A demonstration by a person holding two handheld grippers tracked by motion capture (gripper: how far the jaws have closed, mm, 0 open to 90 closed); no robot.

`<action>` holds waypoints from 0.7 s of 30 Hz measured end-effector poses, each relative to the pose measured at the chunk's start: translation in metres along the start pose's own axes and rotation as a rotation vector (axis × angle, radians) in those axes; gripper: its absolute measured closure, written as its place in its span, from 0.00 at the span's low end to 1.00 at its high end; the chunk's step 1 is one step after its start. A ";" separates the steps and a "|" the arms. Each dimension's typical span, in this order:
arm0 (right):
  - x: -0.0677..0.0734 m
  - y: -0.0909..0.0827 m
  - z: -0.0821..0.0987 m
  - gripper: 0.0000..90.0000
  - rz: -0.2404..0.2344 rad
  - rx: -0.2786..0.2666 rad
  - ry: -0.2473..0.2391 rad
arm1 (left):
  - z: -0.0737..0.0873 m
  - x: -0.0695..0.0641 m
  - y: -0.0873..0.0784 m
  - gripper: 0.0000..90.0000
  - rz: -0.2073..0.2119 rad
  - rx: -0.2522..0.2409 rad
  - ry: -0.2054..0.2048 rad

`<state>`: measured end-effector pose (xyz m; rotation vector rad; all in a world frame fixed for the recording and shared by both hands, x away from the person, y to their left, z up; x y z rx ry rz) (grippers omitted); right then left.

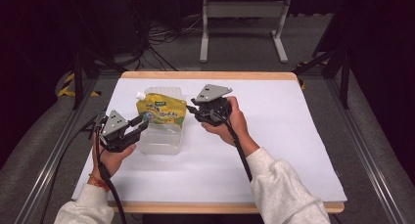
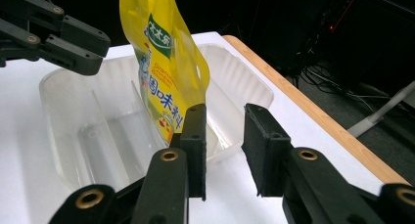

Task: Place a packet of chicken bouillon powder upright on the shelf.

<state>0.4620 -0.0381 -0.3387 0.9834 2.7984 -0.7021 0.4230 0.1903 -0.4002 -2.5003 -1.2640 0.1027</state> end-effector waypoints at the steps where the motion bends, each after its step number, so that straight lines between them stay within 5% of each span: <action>1: 0.000 -0.001 0.001 0.79 0.001 0.003 -0.001 | 0.000 -0.002 0.000 0.74 0.003 -0.001 0.005; 7: -0.002 -0.009 0.007 0.79 0.008 0.027 -0.028 | -0.001 -0.015 -0.003 0.67 -0.014 -0.013 0.023; 21: -0.012 -0.029 0.026 0.71 0.032 0.085 -0.065 | 0.008 -0.049 -0.011 0.49 0.028 0.009 0.079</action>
Point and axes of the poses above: each handheld gripper's, and its own axes: y roughly forward along the jaws, z roughly out of its underside, x roughly to its left, the point moved 6 cm from there along y, roughly forward along the jaws, and after that the axes turned 6 degrees about -x, right-handed, at the moved point
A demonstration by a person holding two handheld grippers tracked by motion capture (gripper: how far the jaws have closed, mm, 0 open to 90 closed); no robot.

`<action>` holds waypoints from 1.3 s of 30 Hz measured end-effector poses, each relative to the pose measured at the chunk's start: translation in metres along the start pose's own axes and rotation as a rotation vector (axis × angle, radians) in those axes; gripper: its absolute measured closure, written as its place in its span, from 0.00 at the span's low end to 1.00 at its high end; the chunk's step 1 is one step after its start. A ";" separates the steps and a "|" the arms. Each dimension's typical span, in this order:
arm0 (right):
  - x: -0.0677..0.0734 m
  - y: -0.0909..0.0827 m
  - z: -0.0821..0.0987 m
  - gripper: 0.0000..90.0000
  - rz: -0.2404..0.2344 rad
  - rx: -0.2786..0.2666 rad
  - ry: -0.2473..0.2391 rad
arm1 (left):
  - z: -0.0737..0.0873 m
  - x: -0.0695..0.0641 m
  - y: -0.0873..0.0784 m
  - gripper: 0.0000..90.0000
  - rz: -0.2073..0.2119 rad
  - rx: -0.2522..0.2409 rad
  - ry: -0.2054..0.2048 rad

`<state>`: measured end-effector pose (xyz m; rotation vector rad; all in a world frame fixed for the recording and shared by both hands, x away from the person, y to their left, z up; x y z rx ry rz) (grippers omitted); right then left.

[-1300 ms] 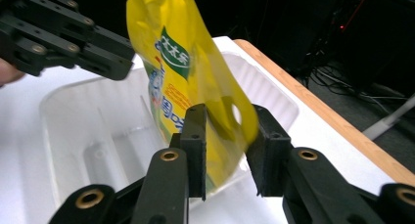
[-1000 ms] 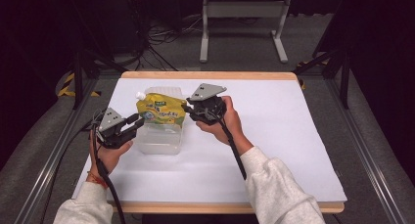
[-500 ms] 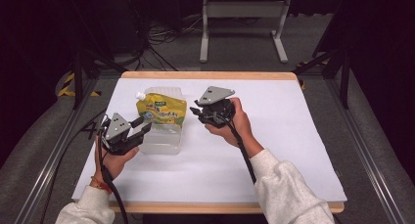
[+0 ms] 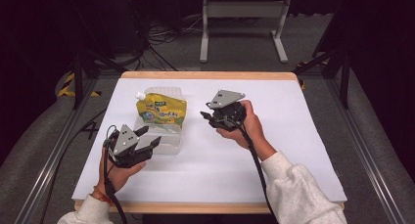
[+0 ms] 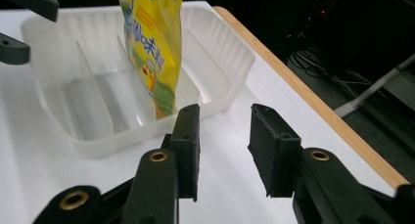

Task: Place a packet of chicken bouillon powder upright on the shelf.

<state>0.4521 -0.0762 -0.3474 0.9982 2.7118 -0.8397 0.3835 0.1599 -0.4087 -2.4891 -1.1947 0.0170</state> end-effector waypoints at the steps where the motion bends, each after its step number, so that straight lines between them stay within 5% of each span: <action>1: 0.000 -0.001 0.002 0.71 0.007 0.008 -0.010 | 0.001 -0.002 0.001 0.47 0.005 0.008 0.001; 14: -0.007 -0.018 0.024 0.65 0.055 0.070 -0.065 | 0.002 -0.026 -0.001 0.40 0.047 0.014 0.035; 39: -0.020 -0.072 0.083 0.55 0.101 0.118 -0.037 | 0.024 -0.067 0.009 0.31 0.143 0.102 0.103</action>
Point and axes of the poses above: each handheld gripper's, and its own axes: y roughly forward along the jaws, z roughly out of its underside, x roughly to its left, the point moved 6 cm from there along y, roughly forward along the jaws, and after that the axes turned 6 degrees about -x, right-handed, at the moved point
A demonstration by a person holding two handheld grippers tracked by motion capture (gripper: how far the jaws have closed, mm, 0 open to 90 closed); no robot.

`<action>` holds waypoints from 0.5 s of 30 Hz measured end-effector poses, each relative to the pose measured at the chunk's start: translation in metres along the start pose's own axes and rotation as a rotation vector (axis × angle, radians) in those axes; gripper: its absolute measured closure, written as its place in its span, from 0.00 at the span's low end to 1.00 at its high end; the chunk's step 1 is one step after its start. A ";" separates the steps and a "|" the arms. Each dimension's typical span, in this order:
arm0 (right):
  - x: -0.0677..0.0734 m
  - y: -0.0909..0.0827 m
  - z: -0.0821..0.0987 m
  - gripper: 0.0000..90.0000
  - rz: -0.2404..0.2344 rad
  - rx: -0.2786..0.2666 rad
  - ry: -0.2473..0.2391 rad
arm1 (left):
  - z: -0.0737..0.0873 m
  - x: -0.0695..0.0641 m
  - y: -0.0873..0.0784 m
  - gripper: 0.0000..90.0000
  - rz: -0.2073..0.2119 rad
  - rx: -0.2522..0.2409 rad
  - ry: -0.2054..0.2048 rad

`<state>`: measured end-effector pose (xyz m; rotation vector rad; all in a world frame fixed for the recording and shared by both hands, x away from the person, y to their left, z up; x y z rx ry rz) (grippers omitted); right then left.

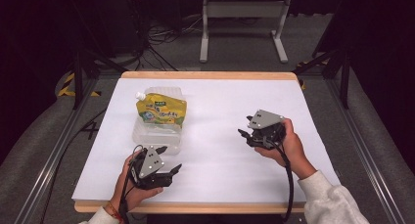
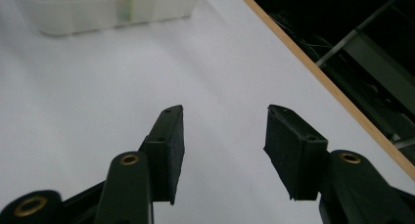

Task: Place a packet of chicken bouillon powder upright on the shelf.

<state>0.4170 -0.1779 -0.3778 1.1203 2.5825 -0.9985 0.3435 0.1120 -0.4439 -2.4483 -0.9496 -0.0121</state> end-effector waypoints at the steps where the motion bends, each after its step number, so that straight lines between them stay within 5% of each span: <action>1: 0.000 -0.002 0.004 0.56 -0.001 -0.002 -0.004 | 0.001 0.000 0.001 0.31 -0.004 0.006 0.006; 15: -0.003 -0.024 0.052 0.49 0.022 0.029 0.052 | 0.012 -0.006 0.011 0.27 0.027 0.058 0.024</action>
Point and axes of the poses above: each handheld gripper's, and its own axes: y roughly forward along the jaws, z roughly out of its underside, x roughly to its left, the point moved 6 cm from there along y, roughly forward along the jaws, and after that the axes turned 6 degrees about -x, right-handed, at the moved point
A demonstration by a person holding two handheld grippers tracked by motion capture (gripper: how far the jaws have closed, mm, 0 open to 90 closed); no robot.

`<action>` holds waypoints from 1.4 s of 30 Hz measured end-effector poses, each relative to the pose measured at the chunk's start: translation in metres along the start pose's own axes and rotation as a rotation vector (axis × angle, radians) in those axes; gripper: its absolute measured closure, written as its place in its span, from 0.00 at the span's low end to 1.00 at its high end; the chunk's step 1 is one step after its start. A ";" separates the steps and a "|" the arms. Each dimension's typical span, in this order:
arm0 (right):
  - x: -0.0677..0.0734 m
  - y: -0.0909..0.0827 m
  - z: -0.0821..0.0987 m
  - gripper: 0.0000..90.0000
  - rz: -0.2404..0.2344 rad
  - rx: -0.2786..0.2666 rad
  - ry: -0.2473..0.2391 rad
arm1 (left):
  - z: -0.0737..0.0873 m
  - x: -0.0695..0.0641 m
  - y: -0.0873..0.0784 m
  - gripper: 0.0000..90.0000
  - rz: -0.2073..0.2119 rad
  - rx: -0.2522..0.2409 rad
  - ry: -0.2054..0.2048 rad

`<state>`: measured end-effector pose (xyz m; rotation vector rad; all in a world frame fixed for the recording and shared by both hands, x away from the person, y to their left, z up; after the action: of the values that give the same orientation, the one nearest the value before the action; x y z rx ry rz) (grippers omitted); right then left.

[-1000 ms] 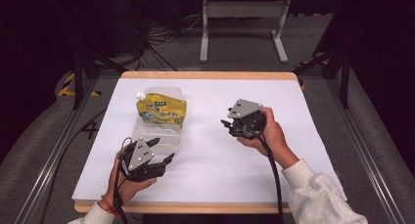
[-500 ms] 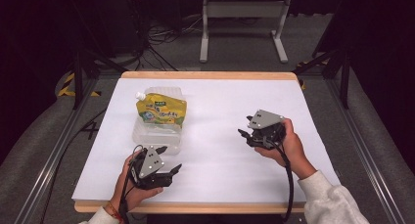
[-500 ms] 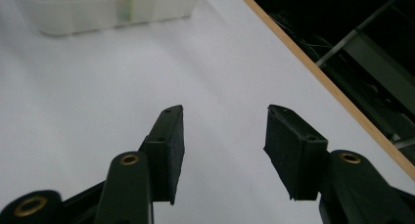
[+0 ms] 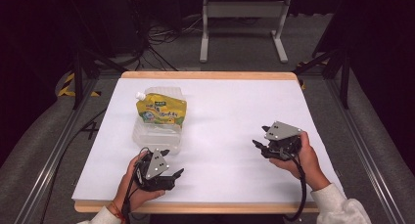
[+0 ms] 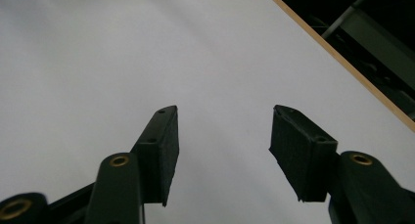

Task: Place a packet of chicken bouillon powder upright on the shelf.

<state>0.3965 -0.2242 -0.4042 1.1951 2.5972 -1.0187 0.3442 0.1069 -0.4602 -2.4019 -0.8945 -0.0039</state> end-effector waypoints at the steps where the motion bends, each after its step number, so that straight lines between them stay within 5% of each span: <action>1: 0.000 -0.001 0.002 0.49 0.004 -0.001 0.004 | 0.001 -0.001 0.001 0.27 0.002 0.004 0.003; 18: -0.009 -0.032 0.066 0.35 0.083 0.034 0.087 | 0.009 -0.003 0.007 0.25 0.033 0.035 0.018; 27: -0.010 -0.055 0.101 0.25 0.086 -0.003 0.196 | 0.016 -0.002 0.007 0.24 0.052 0.040 0.017; 32: -0.011 -0.063 0.116 0.22 0.151 0.001 0.224 | 0.019 0.000 0.004 0.24 0.040 0.037 0.001; 33: -0.010 -0.067 0.126 0.20 0.164 -0.002 0.269 | 0.019 0.000 0.004 0.23 0.038 0.036 0.001; 42: -0.004 -0.079 0.148 0.19 0.189 0.019 0.302 | 0.024 0.003 0.000 0.22 0.044 0.033 -0.006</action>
<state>0.3171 -0.3545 -0.4745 1.6795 2.6227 -0.8874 0.3424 0.1210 -0.4801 -2.3918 -0.8378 0.0350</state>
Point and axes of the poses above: each handheld gripper's, and its own axes: y roughly forward along the jaws, z roughly out of its underside, x roughly to its left, the point moved 6 cm from there along y, roughly forward along the jaws, and after that the axes turned 6 degrees about -x, right-handed, at the moved point
